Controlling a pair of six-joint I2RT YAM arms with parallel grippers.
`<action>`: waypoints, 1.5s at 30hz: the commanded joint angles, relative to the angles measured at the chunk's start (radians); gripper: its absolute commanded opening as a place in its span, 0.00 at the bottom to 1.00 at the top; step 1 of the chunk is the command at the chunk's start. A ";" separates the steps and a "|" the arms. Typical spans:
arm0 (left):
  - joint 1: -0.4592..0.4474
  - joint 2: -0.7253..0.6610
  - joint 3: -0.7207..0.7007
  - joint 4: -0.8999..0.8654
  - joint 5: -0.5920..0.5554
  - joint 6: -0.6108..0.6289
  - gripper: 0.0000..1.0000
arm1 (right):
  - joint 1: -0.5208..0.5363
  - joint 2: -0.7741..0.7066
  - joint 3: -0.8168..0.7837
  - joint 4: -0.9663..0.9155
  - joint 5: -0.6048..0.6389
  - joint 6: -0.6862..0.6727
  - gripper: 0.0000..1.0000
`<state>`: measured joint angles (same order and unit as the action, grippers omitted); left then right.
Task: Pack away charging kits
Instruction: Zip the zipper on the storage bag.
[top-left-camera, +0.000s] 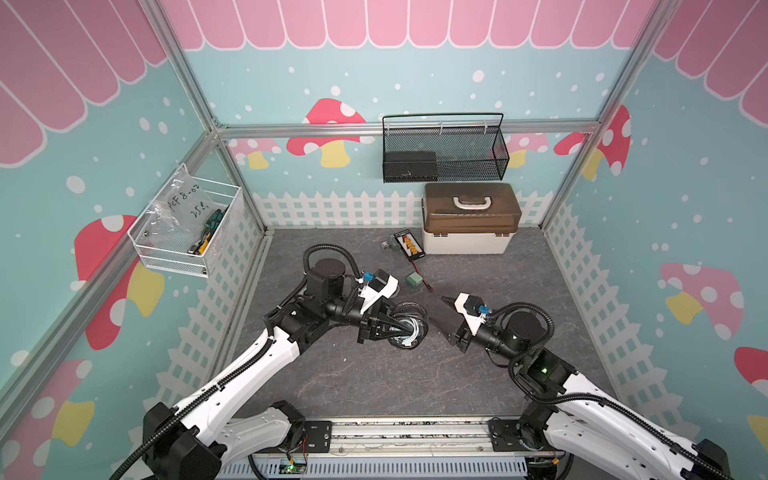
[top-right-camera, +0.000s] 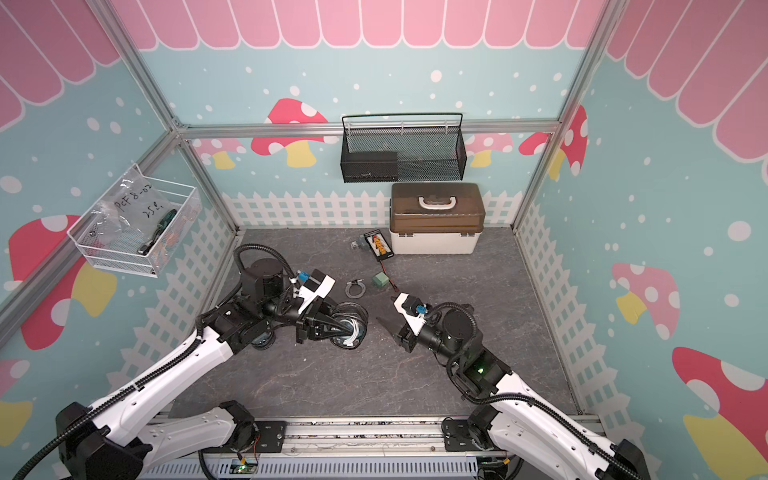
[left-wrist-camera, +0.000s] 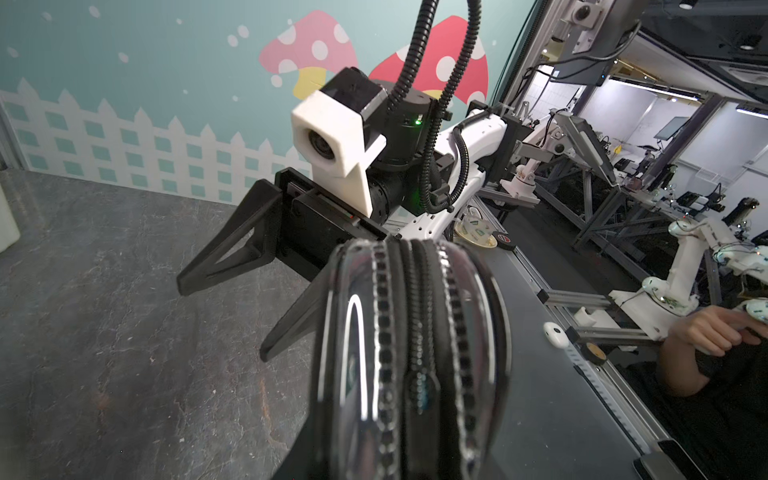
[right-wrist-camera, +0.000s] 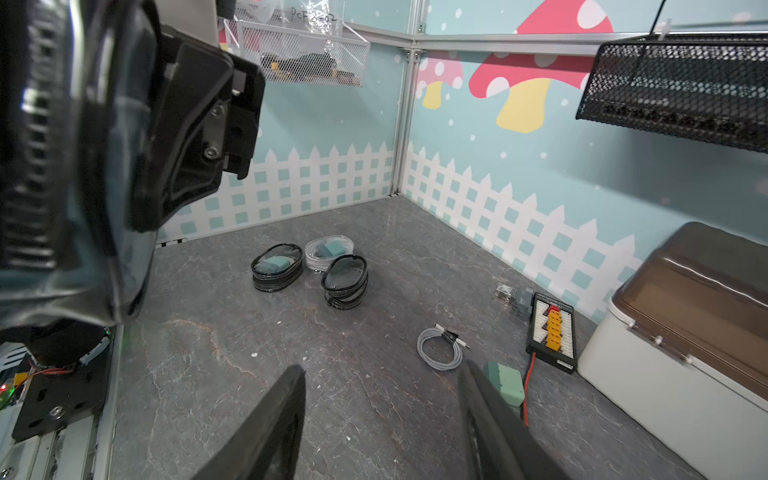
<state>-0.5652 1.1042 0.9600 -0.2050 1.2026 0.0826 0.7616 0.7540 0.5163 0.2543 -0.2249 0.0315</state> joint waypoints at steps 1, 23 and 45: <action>-0.001 -0.016 -0.027 -0.069 0.040 0.114 0.00 | 0.071 -0.009 0.043 -0.046 0.088 -0.076 0.57; -0.102 0.022 0.024 -0.127 -0.383 0.352 0.00 | 0.083 0.089 0.150 -0.043 -0.209 -0.140 0.91; -0.107 -0.031 0.066 -0.181 -0.491 0.416 0.17 | -0.087 0.273 0.276 0.045 -0.417 -0.106 0.00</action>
<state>-0.6571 1.1198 1.0225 -0.3893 0.6731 0.4808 0.6949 1.0256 0.7883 0.2035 -0.6891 -0.0731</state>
